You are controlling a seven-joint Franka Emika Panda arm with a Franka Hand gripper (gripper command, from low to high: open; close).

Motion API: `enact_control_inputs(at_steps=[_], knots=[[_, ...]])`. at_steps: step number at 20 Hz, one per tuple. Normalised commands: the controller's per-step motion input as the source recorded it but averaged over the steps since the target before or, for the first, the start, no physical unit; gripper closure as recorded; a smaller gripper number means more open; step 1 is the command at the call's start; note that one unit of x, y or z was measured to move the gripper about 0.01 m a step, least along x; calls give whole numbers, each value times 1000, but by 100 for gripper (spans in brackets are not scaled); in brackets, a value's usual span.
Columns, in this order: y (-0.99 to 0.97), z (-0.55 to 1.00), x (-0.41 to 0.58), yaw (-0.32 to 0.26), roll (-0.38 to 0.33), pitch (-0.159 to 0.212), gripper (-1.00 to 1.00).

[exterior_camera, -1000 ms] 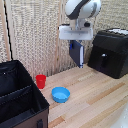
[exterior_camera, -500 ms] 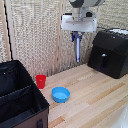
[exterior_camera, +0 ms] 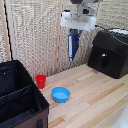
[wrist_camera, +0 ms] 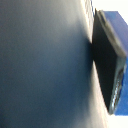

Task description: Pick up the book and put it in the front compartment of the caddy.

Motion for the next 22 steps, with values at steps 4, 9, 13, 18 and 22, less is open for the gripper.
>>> enact_control_inputs(at_steps=[4,9,13,18,22], knots=[[552,439,-93,-192,53,-66,100],[567,576,-188,-146,91,-84,100],[602,473,-131,-158,88,-82,100],[676,323,-145,-149,39,-75,100],[751,199,-145,-101,32,-20,100]])
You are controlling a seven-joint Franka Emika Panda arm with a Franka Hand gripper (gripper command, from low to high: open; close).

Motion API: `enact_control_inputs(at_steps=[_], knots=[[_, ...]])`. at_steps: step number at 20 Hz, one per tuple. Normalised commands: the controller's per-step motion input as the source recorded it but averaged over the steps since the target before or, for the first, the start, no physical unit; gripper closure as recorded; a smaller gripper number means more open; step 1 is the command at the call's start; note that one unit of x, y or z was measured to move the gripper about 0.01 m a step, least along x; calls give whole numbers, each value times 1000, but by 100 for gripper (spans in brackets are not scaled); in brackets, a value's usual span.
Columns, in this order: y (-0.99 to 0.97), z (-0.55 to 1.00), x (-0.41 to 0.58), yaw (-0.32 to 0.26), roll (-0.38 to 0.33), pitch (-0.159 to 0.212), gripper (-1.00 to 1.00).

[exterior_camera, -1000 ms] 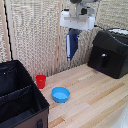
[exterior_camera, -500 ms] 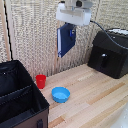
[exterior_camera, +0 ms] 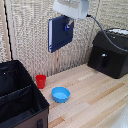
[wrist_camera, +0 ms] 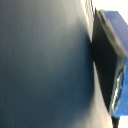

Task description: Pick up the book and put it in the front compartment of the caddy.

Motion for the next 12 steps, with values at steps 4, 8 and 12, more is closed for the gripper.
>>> enact_control_inputs(at_steps=[4,8,12], knots=[[802,139,-223,-70,13,-12,100],[818,74,-201,-80,0,-18,100],[819,14,-128,-99,0,-21,100]])
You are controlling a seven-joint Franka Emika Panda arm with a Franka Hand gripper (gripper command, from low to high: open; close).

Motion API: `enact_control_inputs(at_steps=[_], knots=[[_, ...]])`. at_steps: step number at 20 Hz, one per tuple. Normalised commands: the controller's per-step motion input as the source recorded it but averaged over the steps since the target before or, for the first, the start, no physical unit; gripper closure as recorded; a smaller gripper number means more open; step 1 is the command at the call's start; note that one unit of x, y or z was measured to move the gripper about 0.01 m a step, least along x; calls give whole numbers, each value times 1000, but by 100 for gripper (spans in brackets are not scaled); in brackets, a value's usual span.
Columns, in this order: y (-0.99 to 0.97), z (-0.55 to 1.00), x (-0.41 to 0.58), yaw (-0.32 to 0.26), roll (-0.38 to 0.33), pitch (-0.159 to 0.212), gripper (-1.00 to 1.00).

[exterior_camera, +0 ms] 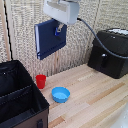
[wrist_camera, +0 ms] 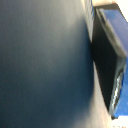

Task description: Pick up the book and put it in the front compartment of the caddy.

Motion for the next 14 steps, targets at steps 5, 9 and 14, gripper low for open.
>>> enact_control_inputs(at_steps=[5,9,14], knots=[[812,3,-54,-117,0,-18,100],[812,0,0,-128,0,-5,100],[799,3,0,-131,0,-3,100]])
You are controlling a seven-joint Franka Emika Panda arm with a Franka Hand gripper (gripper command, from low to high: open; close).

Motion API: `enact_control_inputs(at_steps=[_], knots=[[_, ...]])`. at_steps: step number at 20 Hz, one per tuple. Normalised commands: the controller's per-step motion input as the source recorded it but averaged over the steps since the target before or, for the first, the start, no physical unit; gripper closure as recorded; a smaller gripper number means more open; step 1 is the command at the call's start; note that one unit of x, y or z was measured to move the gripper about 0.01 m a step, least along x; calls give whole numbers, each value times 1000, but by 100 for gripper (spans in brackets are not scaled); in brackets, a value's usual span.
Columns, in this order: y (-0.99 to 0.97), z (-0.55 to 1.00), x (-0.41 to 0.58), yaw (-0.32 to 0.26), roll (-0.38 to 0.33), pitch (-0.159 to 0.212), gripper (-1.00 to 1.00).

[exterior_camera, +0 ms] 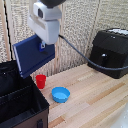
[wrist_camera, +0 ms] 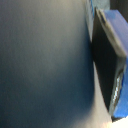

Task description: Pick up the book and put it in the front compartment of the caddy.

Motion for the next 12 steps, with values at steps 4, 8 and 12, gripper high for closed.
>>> enact_control_inputs(at_steps=[4,8,12], knots=[[759,0,0,-145,0,13,100],[690,42,-1,-132,48,32,100],[555,163,-106,-71,170,67,100]])
